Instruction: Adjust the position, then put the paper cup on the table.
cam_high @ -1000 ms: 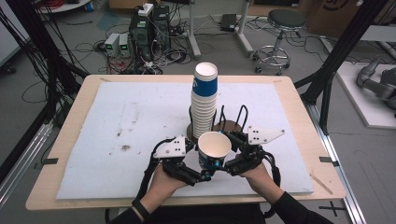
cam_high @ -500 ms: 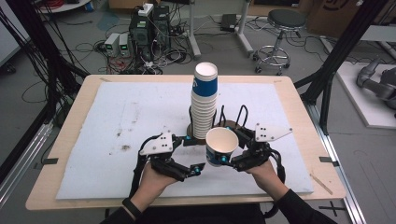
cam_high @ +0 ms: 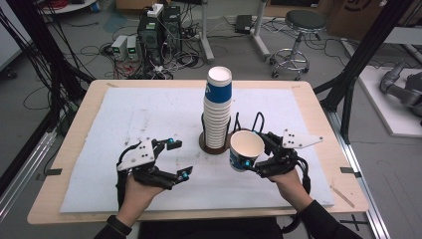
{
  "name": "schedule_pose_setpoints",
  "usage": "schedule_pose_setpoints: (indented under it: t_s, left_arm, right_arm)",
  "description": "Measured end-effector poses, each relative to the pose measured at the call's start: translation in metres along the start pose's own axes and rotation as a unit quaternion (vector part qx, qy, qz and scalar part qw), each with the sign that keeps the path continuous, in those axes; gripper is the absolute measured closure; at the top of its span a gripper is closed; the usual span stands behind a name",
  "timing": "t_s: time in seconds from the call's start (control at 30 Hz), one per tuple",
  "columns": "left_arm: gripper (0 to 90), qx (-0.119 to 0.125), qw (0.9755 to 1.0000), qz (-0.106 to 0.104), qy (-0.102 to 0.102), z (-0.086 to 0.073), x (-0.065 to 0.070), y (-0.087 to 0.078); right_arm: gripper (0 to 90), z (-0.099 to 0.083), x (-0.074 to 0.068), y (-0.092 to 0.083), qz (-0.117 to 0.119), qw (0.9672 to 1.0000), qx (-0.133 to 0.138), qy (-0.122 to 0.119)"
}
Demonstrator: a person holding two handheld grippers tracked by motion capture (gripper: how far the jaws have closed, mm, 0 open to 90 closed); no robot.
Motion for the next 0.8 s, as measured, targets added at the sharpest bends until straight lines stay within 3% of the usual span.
schedule_pose_setpoints:
  t_s: [0.2,0.53,0.8]
  left_arm:
    - [16.4,0.001,0.9997,0.023,0.003,-0.001,-0.006,-0.013]
    - [16.4,-0.011,0.9998,0.014,-0.003,-0.009,-0.009,-0.004]
    - [16.4,-0.016,0.9996,0.024,-0.002,-0.011,-0.013,-0.003]
  right_arm:
    - [20.4,0.000,0.005,-0.003,-0.005,1.0000,0.002,0.003]
    - [20.4,-0.003,0.007,-0.004,-0.009,1.0000,-0.004,0.001]
    - [20.4,-0.002,0.008,-0.008,-0.014,0.9999,-0.001,-0.002]
Point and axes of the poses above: each handheld gripper's, and its own axes: y roughly forward along the jaws, z roughly out of its top, x roughly to its right, the point moved 7 cm from there along y, roughly forward along the jaws, and after that the axes turned 15 degrees about -z, right-handed, at the moved point
